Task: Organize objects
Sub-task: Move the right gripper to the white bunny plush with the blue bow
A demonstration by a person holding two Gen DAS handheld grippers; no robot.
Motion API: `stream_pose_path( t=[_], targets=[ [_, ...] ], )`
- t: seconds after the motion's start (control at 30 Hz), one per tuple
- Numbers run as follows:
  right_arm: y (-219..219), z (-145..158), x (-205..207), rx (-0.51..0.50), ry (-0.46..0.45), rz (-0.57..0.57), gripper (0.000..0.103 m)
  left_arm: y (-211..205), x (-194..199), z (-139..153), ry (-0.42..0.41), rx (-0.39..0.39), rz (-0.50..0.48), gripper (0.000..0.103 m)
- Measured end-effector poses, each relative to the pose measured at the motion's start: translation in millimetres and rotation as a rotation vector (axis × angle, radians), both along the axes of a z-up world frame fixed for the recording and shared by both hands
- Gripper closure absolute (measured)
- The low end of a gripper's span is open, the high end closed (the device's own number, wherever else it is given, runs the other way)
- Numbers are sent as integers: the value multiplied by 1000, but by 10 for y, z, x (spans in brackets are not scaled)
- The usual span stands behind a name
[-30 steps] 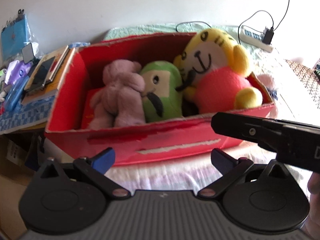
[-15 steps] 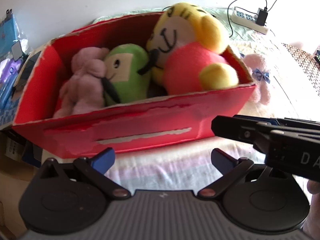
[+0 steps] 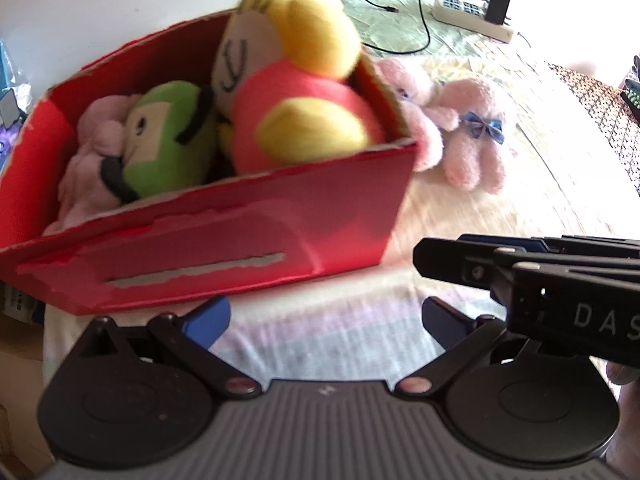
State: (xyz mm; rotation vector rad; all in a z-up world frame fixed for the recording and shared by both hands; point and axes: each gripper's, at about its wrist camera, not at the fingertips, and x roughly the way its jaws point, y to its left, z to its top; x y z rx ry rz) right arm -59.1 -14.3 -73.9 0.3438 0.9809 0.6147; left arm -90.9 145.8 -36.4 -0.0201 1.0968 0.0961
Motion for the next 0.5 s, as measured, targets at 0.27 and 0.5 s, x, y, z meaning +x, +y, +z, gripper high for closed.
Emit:
stream_pose_path(
  t=[0.27, 0.5],
  targets=[
    [-287, -61, 94, 11, 23, -16, 70, -278, 108, -73, 30, -4, -17, 2],
    [-471, -97, 183, 18, 43, -28, 70, -500, 193, -98, 48, 9, -18, 1]
  ],
)
